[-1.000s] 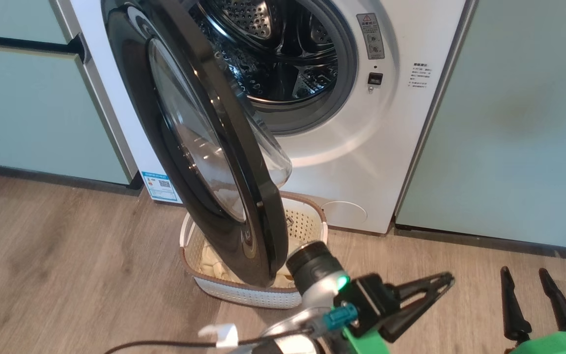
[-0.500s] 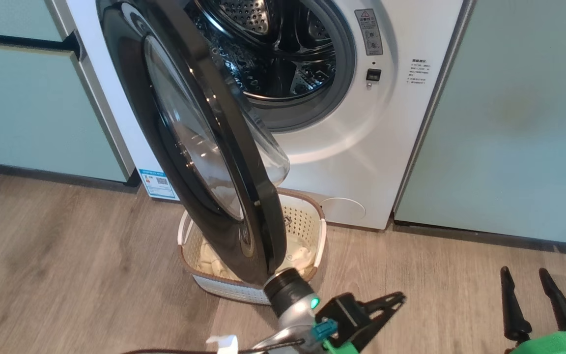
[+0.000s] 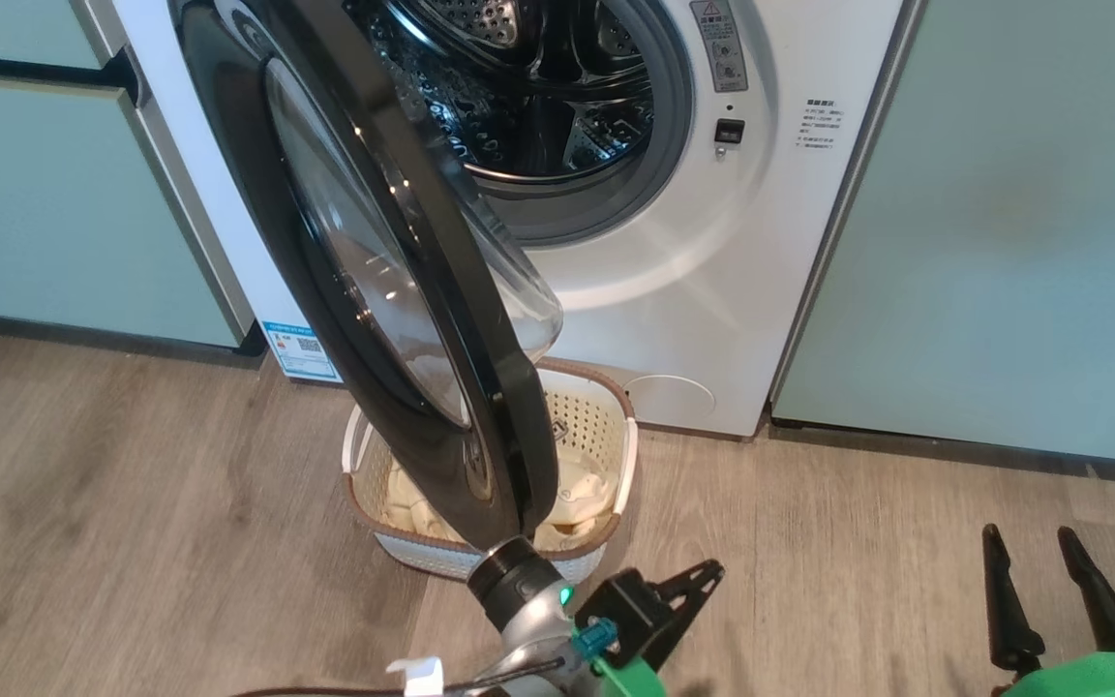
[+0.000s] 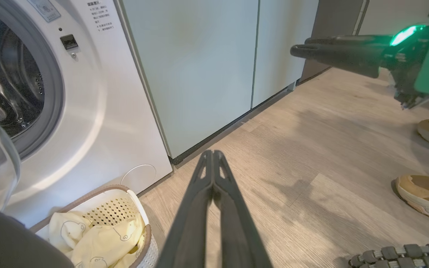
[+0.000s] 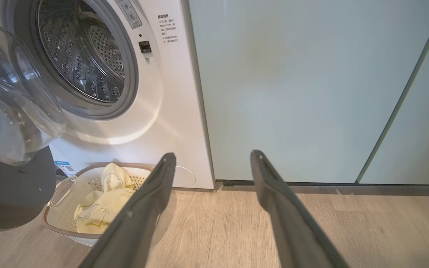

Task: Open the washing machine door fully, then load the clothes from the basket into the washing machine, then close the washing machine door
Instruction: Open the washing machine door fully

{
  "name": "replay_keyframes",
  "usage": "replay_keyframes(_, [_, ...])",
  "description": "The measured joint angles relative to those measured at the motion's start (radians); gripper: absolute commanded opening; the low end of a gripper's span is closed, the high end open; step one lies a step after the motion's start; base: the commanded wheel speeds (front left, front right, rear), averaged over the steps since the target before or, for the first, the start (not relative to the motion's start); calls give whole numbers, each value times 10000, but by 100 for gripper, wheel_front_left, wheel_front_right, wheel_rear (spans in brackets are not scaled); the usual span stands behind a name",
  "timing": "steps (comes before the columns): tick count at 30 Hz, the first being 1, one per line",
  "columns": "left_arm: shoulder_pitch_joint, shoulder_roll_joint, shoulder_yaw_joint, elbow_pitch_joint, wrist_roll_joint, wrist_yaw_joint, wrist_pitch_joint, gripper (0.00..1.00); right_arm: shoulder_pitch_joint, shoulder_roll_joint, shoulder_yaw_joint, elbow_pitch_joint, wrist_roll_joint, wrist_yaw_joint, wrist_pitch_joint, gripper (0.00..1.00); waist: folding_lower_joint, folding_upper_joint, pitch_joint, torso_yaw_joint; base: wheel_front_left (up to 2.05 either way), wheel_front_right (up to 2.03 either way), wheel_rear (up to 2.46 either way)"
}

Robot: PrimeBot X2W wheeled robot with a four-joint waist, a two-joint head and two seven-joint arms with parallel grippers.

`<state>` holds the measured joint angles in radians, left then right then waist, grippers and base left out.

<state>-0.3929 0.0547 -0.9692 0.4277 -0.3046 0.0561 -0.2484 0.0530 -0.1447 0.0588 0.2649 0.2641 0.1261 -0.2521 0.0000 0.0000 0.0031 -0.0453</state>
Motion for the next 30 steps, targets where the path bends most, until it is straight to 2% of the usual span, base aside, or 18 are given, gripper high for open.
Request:
replay_keyframes(6, [0,-31,357,-719,-290,460,-71,0,-2,-19,0,2,2,0,0,100,0,0,60,72,0,0,0])
replay_keyframes(10, [4,-29,742,-920,-418,616,-71,0,-2,-23,0,2,2,0,0,100,0,0,75,151,0,0,0])
replay_keyframes(21, [31,-36,1877,-989,-614,700,-71,0,-2,-59,38,0,2,0,0,100,0,0,154,536,0,0,0])
replay_keyframes(30, [296,-36,2188,-974,-754,709,-71,0,-2,-73,84,-2,2,0,0,100,0,0,147,793,0,0,0])
